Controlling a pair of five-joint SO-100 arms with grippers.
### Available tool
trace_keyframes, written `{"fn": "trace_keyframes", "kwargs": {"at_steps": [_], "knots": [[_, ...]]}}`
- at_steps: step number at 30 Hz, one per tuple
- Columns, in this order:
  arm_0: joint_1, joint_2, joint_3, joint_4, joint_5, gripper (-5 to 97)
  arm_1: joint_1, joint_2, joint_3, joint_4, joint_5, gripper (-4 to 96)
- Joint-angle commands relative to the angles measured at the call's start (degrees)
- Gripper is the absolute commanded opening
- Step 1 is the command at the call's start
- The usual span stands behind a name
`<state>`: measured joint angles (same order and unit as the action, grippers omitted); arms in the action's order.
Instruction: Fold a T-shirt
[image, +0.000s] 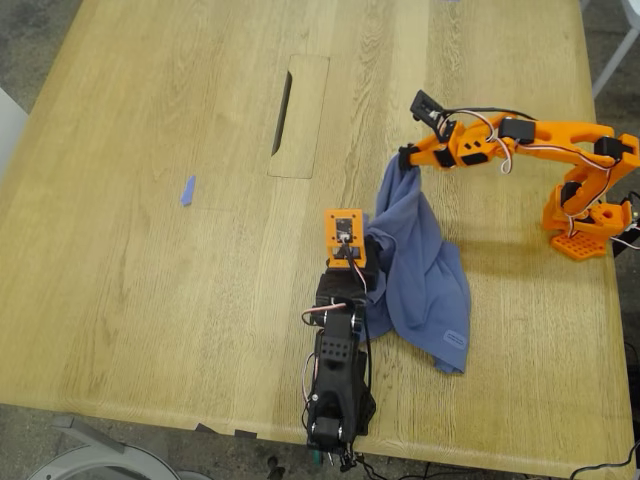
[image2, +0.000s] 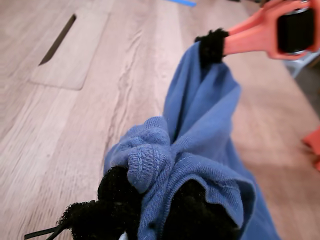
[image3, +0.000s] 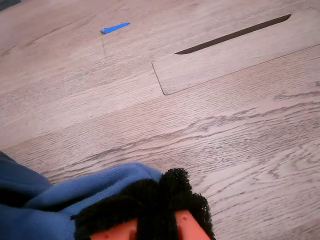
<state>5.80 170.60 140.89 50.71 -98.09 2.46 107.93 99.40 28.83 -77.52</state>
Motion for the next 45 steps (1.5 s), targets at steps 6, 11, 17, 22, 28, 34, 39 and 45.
{"fn": "trace_keyframes", "kwargs": {"at_steps": [6, 11, 17, 22, 28, 34, 39, 45], "knots": [[-6.42, -3.78, 2.02, -7.03, 0.44, 0, 2.72, -5.19, -1.05, -7.21, -0.35, -0.1], [-12.3, -10.99, 1.67, -14.41, 0.53, 0, 4.57, -9.4, -0.79, -11.78, -0.44, -0.1], [-17.84, -20.04, 0.35, -23.55, 0.26, 0, 8.44, -16.79, -7.03, -16.08, -0.62, -0.1], [-20.48, -27.86, -1.85, -29.36, 0.09, 0, 11.51, -23.47, -13.97, -17.4, -0.7, -0.1], [-23.73, -37.88, -6.77, -35.42, 0.0, 0, 12.3, -29.09, -17.14, -21.88, -0.79, -0.1], [-27.33, -48.34, -14.41, -39.73, 0.0, 0, 14.24, -33.05, -18.54, -27.07, -0.97, -0.1], [-28.48, -55.28, -19.07, -42.54, 0.09, 0, 16.17, -36.91, -21.36, -29.44, -0.97, -0.1], [-29.79, -64.07, -26.28, -44.65, 0.35, 0, 18.19, -43.24, -27.69, -31.11, -0.97, -0.1]]}}
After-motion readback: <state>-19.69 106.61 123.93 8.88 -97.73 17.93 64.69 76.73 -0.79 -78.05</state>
